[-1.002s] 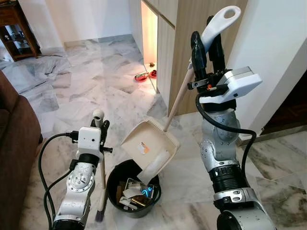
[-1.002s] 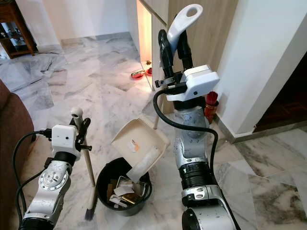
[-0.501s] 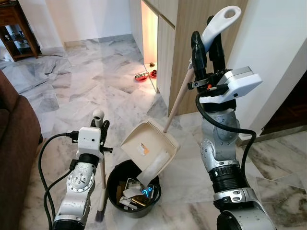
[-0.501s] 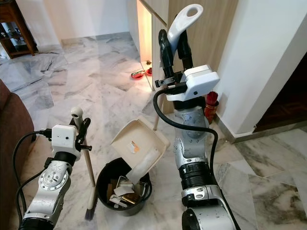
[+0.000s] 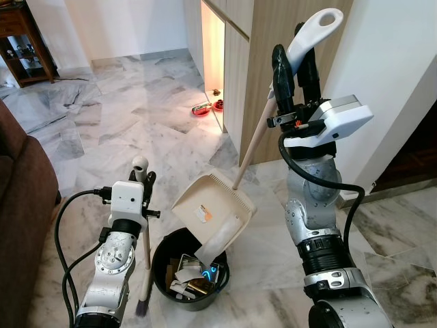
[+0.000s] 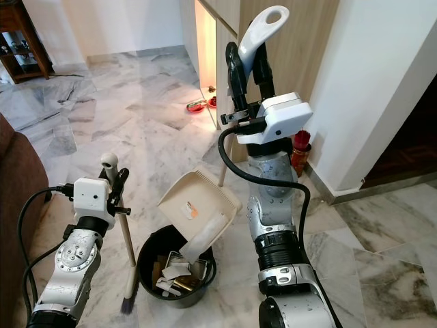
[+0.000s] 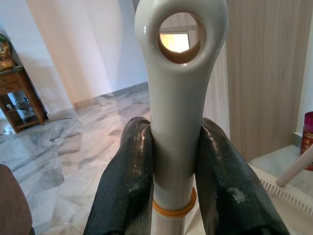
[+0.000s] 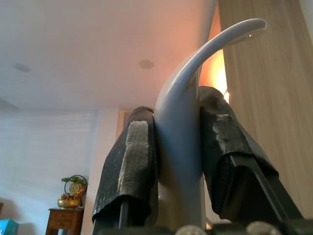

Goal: Sweep floor

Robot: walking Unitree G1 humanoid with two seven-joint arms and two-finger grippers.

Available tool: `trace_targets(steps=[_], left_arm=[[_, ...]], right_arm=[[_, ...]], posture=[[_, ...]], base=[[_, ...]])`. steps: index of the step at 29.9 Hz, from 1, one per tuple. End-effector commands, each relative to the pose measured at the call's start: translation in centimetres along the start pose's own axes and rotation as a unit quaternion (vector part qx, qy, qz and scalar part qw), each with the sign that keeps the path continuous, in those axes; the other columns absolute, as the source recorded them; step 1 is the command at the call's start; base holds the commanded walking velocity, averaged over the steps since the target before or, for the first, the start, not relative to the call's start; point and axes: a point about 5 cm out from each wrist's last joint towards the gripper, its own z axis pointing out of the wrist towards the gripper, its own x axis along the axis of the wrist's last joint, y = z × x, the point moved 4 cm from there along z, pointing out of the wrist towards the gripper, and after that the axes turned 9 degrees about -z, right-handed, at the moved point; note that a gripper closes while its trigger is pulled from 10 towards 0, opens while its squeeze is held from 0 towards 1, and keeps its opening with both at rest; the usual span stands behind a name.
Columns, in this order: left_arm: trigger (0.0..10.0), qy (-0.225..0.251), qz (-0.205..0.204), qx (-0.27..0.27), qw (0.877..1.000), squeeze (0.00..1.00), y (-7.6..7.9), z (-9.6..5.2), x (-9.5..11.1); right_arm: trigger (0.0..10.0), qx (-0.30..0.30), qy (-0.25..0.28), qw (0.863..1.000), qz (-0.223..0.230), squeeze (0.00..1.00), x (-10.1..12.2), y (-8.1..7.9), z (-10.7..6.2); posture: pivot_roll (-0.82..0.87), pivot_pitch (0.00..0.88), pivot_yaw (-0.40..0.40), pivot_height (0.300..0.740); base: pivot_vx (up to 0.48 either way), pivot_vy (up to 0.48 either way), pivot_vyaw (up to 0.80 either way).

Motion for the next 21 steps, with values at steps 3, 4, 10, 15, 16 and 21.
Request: trace_targets(steps=[3, 4, 10, 15, 16, 21], left_arm=[[10.0, 0.030, 0.012, -0.006, 0.999, 0.00, -0.08, 0.27, 1.52], [10.0, 0.030, 0.012, -0.006, 0.999, 0.00, -0.08, 0.27, 1.52], [10.0, 0.030, 0.012, -0.006, 0.999, 0.00, -0.08, 0.27, 1.52], [10.0, 0.030, 0.012, -0.006, 0.999, 0.00, -0.08, 0.27, 1.52], [10.0, 0.030, 0.012, -0.006, 0.999, 0.00, -0.08, 0.27, 1.52], [10.0, 0.030, 0.012, -0.006, 0.999, 0.00, -0.08, 0.27, 1.52]], right_arm=[[10.0, -0.003, 0.041, 0.999, -0.005, 0.00, 1.50, 0.06, 1.20], [10.0, -0.003, 0.041, 0.999, -0.005, 0.00, 1.50, 0.06, 1.20], [10.0, -0.003, 0.041, 0.999, -0.005, 0.00, 1.50, 0.06, 1.20], [10.0, -0.003, 0.041, 0.999, -0.005, 0.00, 1.50, 0.06, 1.20], [10.0, -0.003, 0.041, 0.999, -0.005, 0.00, 1.50, 0.06, 1.20], [10.0, -0.003, 0.041, 0.999, -0.005, 0.00, 1.50, 0.06, 1.20]], posture=[[0.07, 0.000, 0.044, 0.740], [0.07, 0.000, 0.044, 0.740], [0.07, 0.000, 0.044, 0.740], [0.07, 0.000, 0.044, 0.740], [0.07, 0.000, 0.044, 0.740], [0.07, 0.000, 0.044, 0.740]], base=[[0.000, 0.000, 0.00], [0.000, 0.000, 0.00], [0.000, 0.000, 0.00], [0.000, 0.000, 0.00], [0.000, 0.000, 0.00], [0.000, 0.000, 0.00]])
